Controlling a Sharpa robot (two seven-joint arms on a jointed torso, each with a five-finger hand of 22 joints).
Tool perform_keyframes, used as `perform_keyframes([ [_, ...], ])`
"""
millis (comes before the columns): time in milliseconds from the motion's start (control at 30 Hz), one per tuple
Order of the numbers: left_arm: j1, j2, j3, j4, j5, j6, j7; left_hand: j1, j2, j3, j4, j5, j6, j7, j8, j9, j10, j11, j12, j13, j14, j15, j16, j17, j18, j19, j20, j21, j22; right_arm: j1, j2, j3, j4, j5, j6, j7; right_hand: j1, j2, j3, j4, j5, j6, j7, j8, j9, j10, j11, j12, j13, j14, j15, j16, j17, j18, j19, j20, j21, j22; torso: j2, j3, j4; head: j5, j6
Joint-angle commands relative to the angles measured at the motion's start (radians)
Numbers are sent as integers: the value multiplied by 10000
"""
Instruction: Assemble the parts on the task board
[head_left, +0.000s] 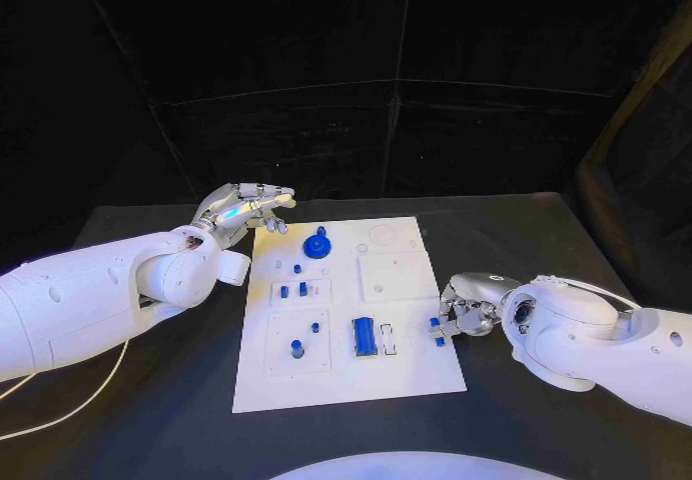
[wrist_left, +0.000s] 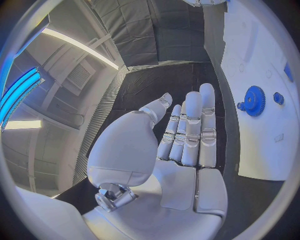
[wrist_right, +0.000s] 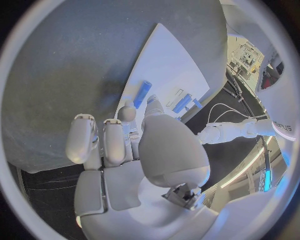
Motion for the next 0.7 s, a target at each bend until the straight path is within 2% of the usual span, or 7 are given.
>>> perform_keyframes([
  [33, 6, 11, 8, -6, 21, 127, 24, 29, 34, -57, -22, 28, -45, 1, 42, 2, -77, 5, 59, 15, -79, 4, 25, -10, 138, 39, 41, -32, -9, -6, 56, -1, -16, -308, 635, -276, 35, 26, -28, -32, 47, 57, -22, 36, 8, -38, -64, -66, -11, 352, -72, -68, -17, -51, -50, -24, -35, -12, -1, 3, 7, -15, -19],
  [267, 1, 2, 8, -8, 21, 132, 19, 29, 34, -57, -22, 28, -45, 1, 42, 2, -77, 5, 59, 15, -79, 4, 25, -10, 138, 39, 41, -32, -9, -52, 224, -3, -74, -602, 933, -427, 307, 39, -13, -166, 86, 65, -31, 67, 74, -63, -76, -133, -38, 347, -86, -101, -29, -45, -73, -40, -62, -44, 3, -9, 2, -9, -39],
  [433, -1, 0, 8, -6, 21, 137, 15, 29, 34, -57, -22, 28, -45, 1, 42, 2, -77, 5, 59, 15, -79, 4, 25, -10, 138, 39, 41, -32, -9, -97, 371, -3, -108, -941, 1002, -503, 989, 221, 172, -535, 162, 31, -32, 82, 160, -85, -95, -228, -69, 350, -106, -132, -24, -44, -80, -62, -82, -57, -5, -9, 1, -5, -43],
  [567, -2, -5, 8, -1, 21, 138, 14, 29, 34, -57, -22, 28, -45, 1, 42, 2, -77, 5, 59, 15, -79, 4, 25, -10, 138, 39, 41, -32, -9, -120, 493, -4, -140, -1259, 1165, -592, 1184, 309, 220, -652, 106, 1, -24, 70, 190, -97, -91, -281, -92, 350, -104, -151, -27, -42, -87, -64, -95, -69, -13, -15, 10, -8, -46],
  [633, -2, -9, 8, 3, 21, 137, 13, 29, 34, -57, -22, 28, -45, 1, 42, 2, -77, 5, 59, 15, -79, 4, 25, -10, 138, 39, 41, -32, -9, -131, 566, -4, -159, -1423, 1279, -637, 1388, 382, 296, -777, 7, -19, -23, 59, 209, -110, -95, -324, -110, 350, -109, -161, -25, -40, -92, -68, -104, -78, -10, -14, 13, -8, -45],
  [700, -3, -13, 8, 6, 21, 137, 13, 29, 34, -57, -22, 28, -45, 1, 42, 2, -77, 5, 59, 15, -79, 4, 25, -10, 138, 39, 41, -32, -9, -144, 620, -5, -168, -1518, 1358, -662, 1639, 483, 431, -930, -333, -29, -25, 48, 230, -122, -100, -372, -129, 350, -117, -175, -24, -39, -94, -75, -112, -82, -12, -15, 15, -6, -43],
])
